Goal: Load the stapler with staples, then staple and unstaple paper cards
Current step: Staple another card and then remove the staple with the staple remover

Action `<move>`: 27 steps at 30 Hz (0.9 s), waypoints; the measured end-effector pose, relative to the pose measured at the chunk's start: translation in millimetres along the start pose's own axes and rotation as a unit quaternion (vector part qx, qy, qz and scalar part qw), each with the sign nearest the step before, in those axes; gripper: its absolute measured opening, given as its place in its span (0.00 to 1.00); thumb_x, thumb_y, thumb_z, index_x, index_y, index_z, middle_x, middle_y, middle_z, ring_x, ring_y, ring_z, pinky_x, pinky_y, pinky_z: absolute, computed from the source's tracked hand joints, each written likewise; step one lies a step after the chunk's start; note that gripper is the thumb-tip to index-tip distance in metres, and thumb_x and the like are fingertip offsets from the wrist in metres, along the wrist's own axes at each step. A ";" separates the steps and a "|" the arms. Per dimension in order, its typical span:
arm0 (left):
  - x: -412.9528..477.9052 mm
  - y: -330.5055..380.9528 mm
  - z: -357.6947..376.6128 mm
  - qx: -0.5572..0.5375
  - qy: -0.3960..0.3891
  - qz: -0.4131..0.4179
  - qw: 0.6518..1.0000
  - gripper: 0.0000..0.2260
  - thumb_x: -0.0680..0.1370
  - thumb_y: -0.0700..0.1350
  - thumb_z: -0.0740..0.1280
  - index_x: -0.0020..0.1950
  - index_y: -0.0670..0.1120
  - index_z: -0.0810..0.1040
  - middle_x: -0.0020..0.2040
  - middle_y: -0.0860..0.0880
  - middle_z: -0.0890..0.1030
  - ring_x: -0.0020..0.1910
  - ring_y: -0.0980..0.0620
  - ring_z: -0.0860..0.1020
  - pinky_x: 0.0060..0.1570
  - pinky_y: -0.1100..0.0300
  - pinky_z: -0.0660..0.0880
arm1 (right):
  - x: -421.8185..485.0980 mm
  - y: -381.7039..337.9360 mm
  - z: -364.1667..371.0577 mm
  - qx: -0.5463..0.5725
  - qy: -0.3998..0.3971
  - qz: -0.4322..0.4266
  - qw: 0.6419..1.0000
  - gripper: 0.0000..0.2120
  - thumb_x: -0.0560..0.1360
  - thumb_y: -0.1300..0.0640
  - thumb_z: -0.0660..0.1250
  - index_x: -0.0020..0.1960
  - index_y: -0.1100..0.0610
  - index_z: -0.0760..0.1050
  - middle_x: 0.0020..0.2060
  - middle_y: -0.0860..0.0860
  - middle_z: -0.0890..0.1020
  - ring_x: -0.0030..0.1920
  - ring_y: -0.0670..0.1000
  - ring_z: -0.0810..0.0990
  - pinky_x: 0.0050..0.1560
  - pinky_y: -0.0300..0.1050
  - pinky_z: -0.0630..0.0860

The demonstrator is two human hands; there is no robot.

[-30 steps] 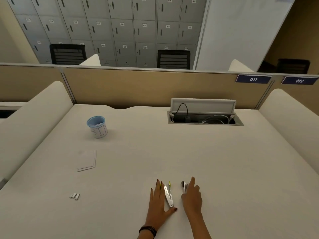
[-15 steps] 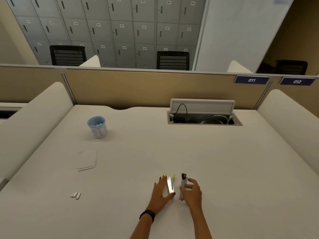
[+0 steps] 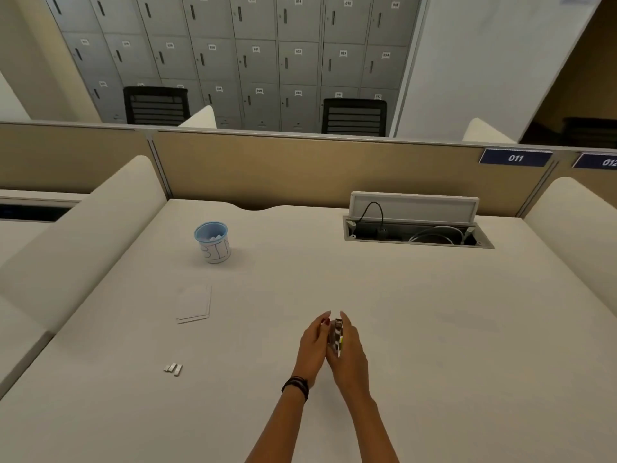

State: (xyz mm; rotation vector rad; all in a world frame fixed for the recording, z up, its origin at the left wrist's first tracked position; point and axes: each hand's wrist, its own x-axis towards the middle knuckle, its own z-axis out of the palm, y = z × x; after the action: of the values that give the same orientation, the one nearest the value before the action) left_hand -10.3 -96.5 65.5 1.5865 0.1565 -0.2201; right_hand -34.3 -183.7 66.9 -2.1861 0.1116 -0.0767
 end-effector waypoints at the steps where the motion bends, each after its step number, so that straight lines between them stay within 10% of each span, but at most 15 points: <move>1: 2.1 2.4 -2.9 -0.007 0.015 0.004 1.000 0.13 0.82 0.46 0.55 0.65 0.50 0.72 0.58 0.54 0.78 0.53 0.66 0.78 0.48 0.72 0.75 | 1.9 -4.2 1.2 0.020 -0.009 0.000 1.000 0.33 0.76 0.57 0.65 0.75 0.52 0.52 0.58 0.46 0.71 0.55 0.43 0.75 0.46 0.29 0.71; 6: 8.0 11.0 -19.9 -0.047 0.026 0.010 0.999 0.14 0.83 0.47 0.52 0.59 0.51 0.76 0.58 0.49 0.81 0.55 0.51 0.81 0.53 0.50 0.80 | 19.5 -15.6 10.8 0.121 0.005 0.033 0.992 0.24 0.76 0.56 0.65 0.70 0.55 0.64 0.55 0.52 0.77 0.45 0.49 0.80 0.39 0.35 0.79; 11: 8.3 19.8 -28.3 -0.036 -0.016 0.016 0.999 0.17 0.83 0.48 0.50 0.59 0.46 0.76 0.52 0.50 0.82 0.48 0.59 0.82 0.39 0.65 0.79 | 32.7 -27.8 15.0 0.198 0.017 0.065 0.978 0.06 0.76 0.59 0.65 0.51 0.60 0.74 0.45 0.57 0.81 0.44 0.56 0.82 0.38 0.48 0.83; 19: 15.8 15.4 -53.1 -0.004 -0.044 -0.009 0.999 0.18 0.82 0.53 0.51 0.59 0.49 0.77 0.54 0.49 0.82 0.55 0.54 0.80 0.57 0.57 0.77 | 43.4 -33.8 22.2 0.198 -0.049 0.064 0.977 0.04 0.75 0.62 0.66 0.48 0.62 0.78 0.43 0.55 0.83 0.45 0.54 0.83 0.36 0.41 0.82; 23: 21.6 7.4 -65.7 0.022 -0.035 -0.030 0.999 0.19 0.83 0.52 0.52 0.48 0.47 0.81 0.49 0.43 0.82 0.48 0.50 0.78 0.48 0.57 0.76 | 42.9 -39.6 34.1 0.108 -0.064 0.055 0.991 0.08 0.77 0.58 0.62 0.40 0.59 0.73 0.34 0.55 0.78 0.36 0.56 0.82 0.31 0.37 0.79; 27: 21.3 8.0 -69.4 0.010 -0.018 -0.036 0.999 0.18 0.83 0.48 0.51 0.46 0.42 0.78 0.40 0.45 0.80 0.34 0.56 0.78 0.34 0.64 0.75 | 41.9 -39.9 42.6 0.068 -0.104 0.020 0.992 0.10 0.80 0.57 0.57 0.55 0.56 0.76 0.40 0.54 0.81 0.31 0.45 0.78 0.29 0.32 0.76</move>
State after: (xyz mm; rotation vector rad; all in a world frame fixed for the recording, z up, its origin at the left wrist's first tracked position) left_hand 15.2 -28.2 69.6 1.5982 0.1854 -0.3073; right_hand 13.5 -130.8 75.3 -2.0414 0.0321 0.1617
